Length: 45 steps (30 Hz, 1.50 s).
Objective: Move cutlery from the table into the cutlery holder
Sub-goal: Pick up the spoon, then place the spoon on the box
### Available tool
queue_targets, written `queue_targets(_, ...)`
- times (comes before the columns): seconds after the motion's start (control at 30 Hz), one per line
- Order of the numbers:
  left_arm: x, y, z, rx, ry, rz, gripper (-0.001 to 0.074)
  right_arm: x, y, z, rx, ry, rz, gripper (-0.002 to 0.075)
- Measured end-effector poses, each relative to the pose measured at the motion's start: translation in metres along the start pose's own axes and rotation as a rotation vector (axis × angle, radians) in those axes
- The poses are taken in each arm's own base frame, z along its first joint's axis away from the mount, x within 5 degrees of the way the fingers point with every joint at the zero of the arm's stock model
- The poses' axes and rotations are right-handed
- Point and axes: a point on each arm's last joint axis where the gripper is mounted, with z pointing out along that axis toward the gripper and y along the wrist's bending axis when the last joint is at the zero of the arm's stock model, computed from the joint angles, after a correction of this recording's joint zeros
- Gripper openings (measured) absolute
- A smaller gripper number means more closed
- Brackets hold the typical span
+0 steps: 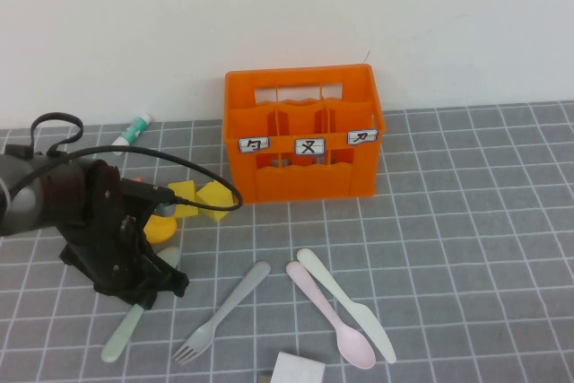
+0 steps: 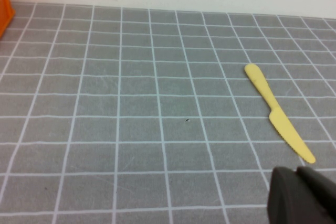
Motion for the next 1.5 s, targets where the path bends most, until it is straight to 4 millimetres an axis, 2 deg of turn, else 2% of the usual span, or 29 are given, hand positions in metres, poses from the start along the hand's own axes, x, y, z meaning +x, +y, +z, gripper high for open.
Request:
queue_targets(0.13,0.003,0.001,-0.008,-0.021,0.027,0.032,0.0097,0.0,0.0,0.0,0.0,0.0,0.0,-0.0003)
queue_targets(0.2,0.003,0.001,-0.022,-0.028,0.0,0.038,0.0097,0.0,0.0,0.0,0.0,0.0,0.0,-0.0003)
queue_targets(0.43,0.006,0.001,-0.09,-0.042,-0.186,0.066,0.0097,0.0,0.0,0.0,0.0,0.0,0.0,-0.0003)
queue_targets(0.7,0.025,-0.006,-0.176,-0.022,-0.495,0.119,0.0097,0.0,0.0,0.0,0.0,0.0,0.0,-0.0003)
queue_targets(0.93,0.037,-0.018,-0.223,0.08,-0.749,0.155,0.0097,0.0,0.0,0.0,0.0,0.0,0.0,-0.0003)
queue_targets(1.1,0.028,-0.022,-0.236,0.145,-0.928,0.12,0.0097,0.0,0.0,0.0,0.0,0.0,0.0,-0.0003)
queue_targets(1.2,0.016,-0.021,-0.238,0.194,-1.038,0.018,0.0097,0.0,0.0,0.0,0.0,0.0,0.0,-0.0003)
queue_targets(1.33,-0.003,-0.015,-0.224,0.218,-1.089,-0.141,0.0097,0.0,0.0,0.0,0.0,0.0,0.0,-0.0003)
queue_targets(1.5,-0.023,-0.01,-0.189,0.22,-1.03,-0.265,0.0097,0.0,0.0,0.0,0.0,0.0,0.0,-0.0003)
